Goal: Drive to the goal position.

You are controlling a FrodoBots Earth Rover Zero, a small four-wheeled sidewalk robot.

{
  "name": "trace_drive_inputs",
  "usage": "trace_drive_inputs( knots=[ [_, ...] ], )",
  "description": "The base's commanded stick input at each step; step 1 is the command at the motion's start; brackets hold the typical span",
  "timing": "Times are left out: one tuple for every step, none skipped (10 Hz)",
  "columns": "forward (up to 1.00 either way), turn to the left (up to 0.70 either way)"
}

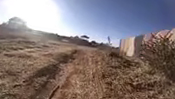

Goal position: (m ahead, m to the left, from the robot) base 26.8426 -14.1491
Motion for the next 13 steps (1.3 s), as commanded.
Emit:
trace_drive_inputs(
  knots=[
    [0.5,0.0],
    [0.5,0.0],
    [0.5,0.0],
    [0.5,0.0],
    [0.5,0.0],
    [0.5,0.0],
    [0.5,0.0],
    [0.5,0.0],
    [0.5,0.0],
    [0.5,0.0],
    [0.5,0.0],
    [0.5,0.0],
    [0.5,0.0]
  ],
)
